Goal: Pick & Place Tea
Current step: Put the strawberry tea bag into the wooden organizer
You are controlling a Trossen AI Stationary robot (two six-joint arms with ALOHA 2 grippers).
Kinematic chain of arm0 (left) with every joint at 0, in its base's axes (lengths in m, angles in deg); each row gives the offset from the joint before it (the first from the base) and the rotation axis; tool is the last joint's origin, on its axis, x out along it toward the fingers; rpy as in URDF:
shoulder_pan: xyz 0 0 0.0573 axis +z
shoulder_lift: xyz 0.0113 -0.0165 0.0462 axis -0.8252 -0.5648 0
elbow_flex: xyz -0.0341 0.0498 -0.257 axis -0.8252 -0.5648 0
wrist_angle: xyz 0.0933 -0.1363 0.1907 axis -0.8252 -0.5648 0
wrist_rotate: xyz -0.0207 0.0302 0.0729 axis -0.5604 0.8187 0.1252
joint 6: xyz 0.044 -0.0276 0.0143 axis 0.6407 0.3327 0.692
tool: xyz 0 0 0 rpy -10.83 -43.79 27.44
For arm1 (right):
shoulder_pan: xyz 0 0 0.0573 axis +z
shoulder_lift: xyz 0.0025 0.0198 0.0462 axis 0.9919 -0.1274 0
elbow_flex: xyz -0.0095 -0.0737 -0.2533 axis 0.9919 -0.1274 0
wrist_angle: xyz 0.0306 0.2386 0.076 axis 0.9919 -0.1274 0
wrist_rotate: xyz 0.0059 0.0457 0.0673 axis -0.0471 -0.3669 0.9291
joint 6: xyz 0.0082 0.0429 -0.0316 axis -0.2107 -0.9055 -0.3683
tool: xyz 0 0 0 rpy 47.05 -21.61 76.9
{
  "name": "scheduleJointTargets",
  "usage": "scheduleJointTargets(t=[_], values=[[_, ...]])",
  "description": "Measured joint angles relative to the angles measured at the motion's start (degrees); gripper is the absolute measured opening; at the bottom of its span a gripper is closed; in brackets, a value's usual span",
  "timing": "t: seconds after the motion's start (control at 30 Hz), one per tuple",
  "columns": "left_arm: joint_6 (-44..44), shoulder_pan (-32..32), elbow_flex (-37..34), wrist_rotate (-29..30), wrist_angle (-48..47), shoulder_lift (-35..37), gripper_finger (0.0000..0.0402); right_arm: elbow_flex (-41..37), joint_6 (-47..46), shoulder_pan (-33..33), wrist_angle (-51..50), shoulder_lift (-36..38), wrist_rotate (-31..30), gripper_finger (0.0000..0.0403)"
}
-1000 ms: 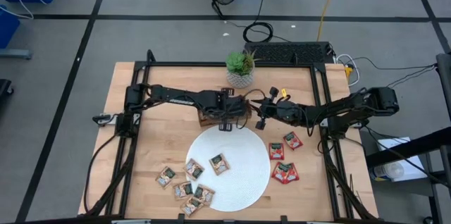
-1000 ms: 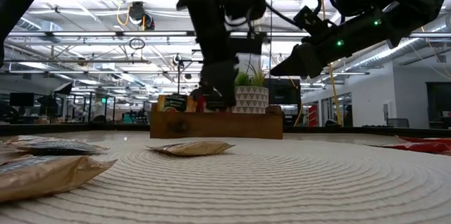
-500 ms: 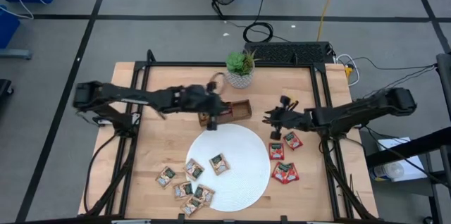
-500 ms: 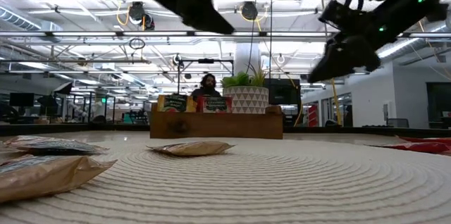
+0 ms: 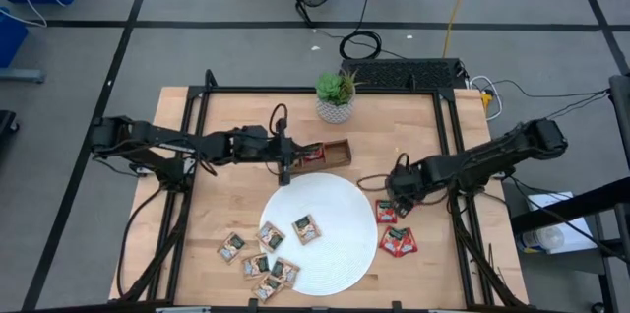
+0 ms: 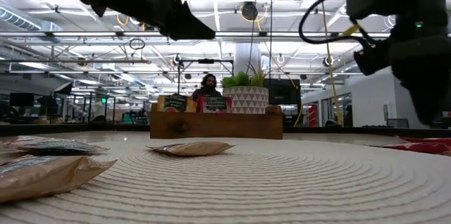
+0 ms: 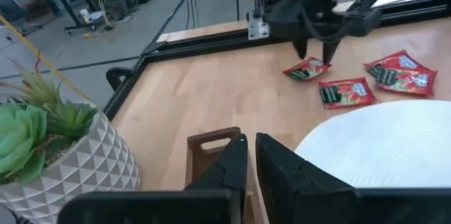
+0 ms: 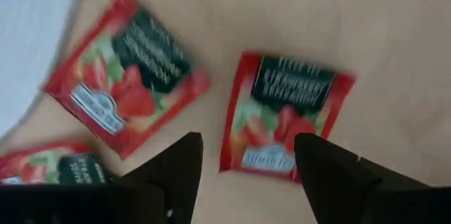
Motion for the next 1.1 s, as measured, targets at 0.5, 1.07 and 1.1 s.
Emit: scheduleJointTargets(t=[0.5,1.07,1.1], values=[[-0.04,-0.02,0.03,0.00,-5.34,0.00,0.0037,0.27,-10.27,6.50,0.57,-12.23,-1.34,0.0196],[-0.21,0.00,0.04,0.11,-5.61,0.00,0.0037,1.90,-5.30,6.54,-12.73,-12.91,-2.73,0.0181],[-0.22,0.00,0.04,0.11,-5.62,-0.01,0.0037,1.70,-5.10,6.50,-12.28,-12.85,-2.88,0.0179]])
